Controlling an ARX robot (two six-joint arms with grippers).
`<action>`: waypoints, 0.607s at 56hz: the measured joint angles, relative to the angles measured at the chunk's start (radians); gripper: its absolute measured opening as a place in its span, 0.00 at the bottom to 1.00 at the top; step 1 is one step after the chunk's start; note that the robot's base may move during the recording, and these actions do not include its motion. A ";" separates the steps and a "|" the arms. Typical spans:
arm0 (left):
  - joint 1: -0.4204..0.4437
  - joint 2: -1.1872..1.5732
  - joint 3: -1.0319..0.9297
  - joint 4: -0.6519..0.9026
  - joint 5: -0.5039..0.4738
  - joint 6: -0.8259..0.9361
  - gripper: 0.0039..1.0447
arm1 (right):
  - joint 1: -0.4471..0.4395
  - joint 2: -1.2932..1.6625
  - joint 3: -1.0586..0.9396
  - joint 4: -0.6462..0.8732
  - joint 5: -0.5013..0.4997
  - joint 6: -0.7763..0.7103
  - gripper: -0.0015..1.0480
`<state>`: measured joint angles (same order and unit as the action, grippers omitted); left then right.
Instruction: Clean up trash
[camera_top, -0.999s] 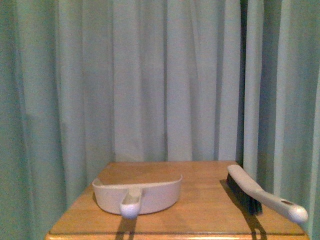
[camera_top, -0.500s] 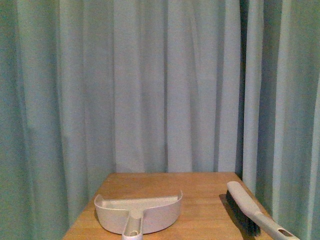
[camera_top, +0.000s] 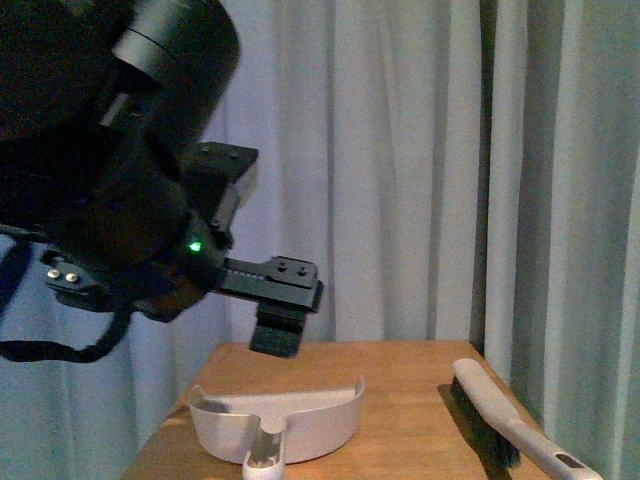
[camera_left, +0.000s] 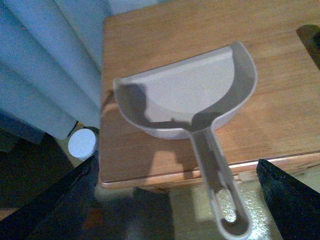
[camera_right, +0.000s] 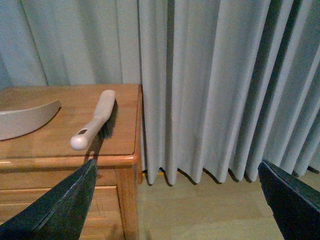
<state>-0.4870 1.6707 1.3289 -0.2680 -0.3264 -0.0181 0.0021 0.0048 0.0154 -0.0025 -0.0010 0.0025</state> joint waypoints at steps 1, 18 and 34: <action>-0.008 0.014 0.013 -0.006 0.000 -0.007 0.93 | 0.000 0.000 0.000 0.000 0.000 0.000 0.93; -0.054 0.168 0.118 -0.102 -0.016 -0.118 0.93 | 0.000 0.000 0.000 0.000 0.000 0.000 0.93; -0.026 0.243 0.124 -0.065 -0.023 -0.118 0.93 | 0.000 0.000 0.000 0.000 0.000 0.000 0.93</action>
<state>-0.5129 1.9133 1.4528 -0.3328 -0.3489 -0.1364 0.0021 0.0048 0.0154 -0.0025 -0.0006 0.0025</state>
